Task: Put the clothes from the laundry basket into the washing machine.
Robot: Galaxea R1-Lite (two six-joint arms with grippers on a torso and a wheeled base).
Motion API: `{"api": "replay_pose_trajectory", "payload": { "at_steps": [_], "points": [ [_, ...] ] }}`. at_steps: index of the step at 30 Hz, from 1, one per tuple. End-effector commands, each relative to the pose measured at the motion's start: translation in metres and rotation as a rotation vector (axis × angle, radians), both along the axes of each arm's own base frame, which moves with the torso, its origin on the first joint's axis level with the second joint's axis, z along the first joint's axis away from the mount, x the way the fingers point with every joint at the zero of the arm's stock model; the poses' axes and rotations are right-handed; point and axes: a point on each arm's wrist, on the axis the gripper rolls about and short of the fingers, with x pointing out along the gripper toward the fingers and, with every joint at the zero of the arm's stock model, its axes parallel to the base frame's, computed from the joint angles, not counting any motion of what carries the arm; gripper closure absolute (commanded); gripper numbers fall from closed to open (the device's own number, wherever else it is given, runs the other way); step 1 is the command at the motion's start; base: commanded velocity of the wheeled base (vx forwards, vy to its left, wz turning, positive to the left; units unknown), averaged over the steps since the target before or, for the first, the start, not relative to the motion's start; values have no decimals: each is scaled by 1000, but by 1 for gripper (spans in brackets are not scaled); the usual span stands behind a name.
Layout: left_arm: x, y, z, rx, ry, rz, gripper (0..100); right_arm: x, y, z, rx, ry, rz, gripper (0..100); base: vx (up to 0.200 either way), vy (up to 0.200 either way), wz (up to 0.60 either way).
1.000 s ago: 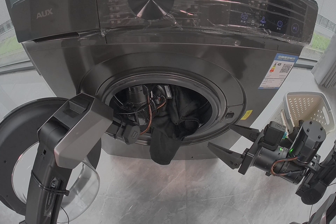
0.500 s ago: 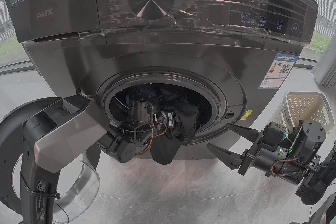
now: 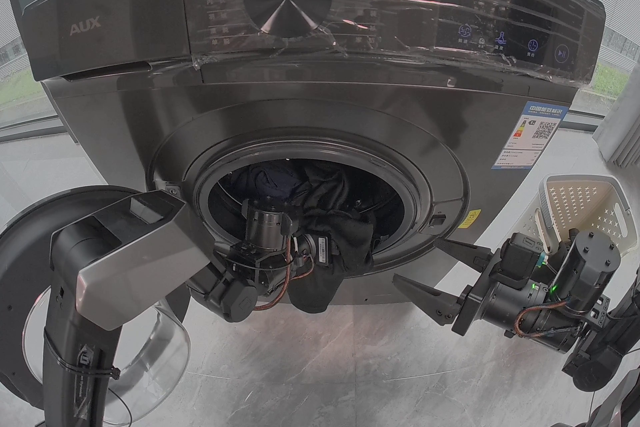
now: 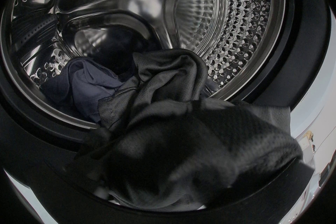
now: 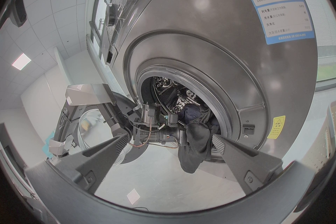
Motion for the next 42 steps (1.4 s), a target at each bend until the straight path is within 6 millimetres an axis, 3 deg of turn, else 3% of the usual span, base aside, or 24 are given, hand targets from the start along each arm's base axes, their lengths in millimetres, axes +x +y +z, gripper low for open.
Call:
{"api": "replay_pose_trajectory", "payload": {
  "at_steps": [1, 6, 13, 18, 28, 29, 33, 37, 42],
  "points": [
    [4, -1, -13, 10, 16, 2, 100, 0, 1, 0, 0, 1, 2, 0, 0, 0, 0],
    [11, -6, -4, -20, -20, 4, 100, 0, 0, 0, 1, 0, 2, 0, 0, 0, 0],
    [48, -6, 49, -154, -226, 105, 100, 0, 1, 0, 2, -1, 2, 0, 0, 0, 0],
    [68, -2, 68, -205, -323, 174, 100, 0, 1, 1, 2, -4, 2, 0, 0, 0, 0],
    [63, -7, 61, -203, -305, 163, 100, 0, 0, 1, 4, -4, 0, 0, 0, 0, 0],
    [61, -7, 58, -196, -292, 162, 0, 0, 0, 1, 4, -4, 0, 0, 0, 0, 0],
    [44, -6, 54, -163, -231, 134, 0, 0, 0, 1, 4, -4, 0, 0, 0, 0, 0],
    [19, -3, 34, -75, -108, 76, 0, 0, 1, 1, 3, -2, 2, 0, 0, 0, 0],
    [8, -2, 13, -14, -62, 44, 0, 0, 1, 1, 4, -4, 2, 0, 0, 0, 0]
  ]
}}
